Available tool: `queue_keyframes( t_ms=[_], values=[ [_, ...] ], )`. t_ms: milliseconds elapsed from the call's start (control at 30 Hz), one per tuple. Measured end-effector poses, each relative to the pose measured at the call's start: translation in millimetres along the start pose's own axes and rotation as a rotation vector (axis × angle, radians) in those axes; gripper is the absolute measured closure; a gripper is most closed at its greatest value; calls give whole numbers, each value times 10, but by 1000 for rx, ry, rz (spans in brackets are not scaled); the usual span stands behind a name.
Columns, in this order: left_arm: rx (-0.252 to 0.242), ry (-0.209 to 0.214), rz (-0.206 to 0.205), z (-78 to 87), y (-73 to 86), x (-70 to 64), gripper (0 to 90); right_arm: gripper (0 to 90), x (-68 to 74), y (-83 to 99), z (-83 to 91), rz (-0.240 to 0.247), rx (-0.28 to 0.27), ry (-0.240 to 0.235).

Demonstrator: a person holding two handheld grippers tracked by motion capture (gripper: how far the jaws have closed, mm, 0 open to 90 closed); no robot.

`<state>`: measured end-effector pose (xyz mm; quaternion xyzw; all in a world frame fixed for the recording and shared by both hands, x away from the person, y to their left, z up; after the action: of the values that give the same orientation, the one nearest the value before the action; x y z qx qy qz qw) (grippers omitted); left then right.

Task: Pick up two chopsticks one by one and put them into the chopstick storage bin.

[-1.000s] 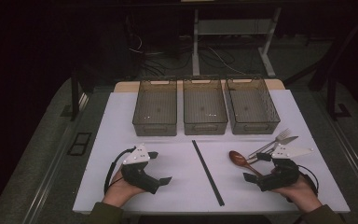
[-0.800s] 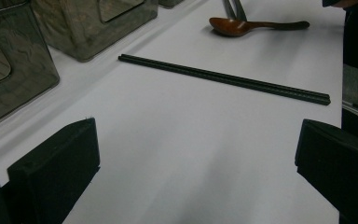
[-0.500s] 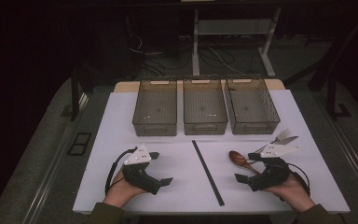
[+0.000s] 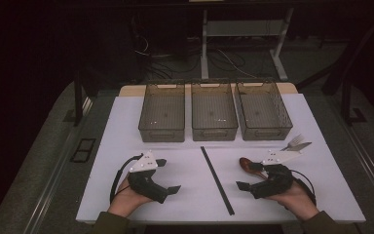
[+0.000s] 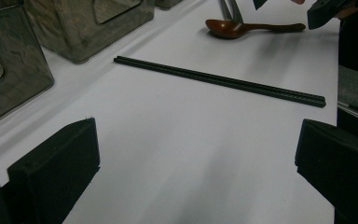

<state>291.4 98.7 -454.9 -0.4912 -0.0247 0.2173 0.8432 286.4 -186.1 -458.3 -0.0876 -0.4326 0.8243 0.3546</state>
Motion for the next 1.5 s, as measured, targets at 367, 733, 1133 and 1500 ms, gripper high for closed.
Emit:
queue_keyframes(
  t_ms=[367,733,1133,1500],
  values=[
    [1,1,2,-2,4,-1,0,361,153,-24,-131,33,49,-33],
    [1,3,5,-9,7,-6,0,559,304,46,-259,59,120,-64],
    [-4,6,12,-13,11,-7,0,603,447,171,-356,96,192,-81],
    [-2,6,10,-14,13,-5,0,575,525,230,-460,142,228,-15]
  ],
)
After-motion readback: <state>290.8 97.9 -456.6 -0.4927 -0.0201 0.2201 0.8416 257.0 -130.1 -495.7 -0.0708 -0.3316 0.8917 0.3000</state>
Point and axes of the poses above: each handheld gripper's, and its own axes: z roughly backward along the jaws, y roughly out of its underside, x roughly to its left, the point moved 7 cm from there along -z, roughly forward along the jaws, and after that the axes turned 6 degrees about y, right-handed, at the moved point
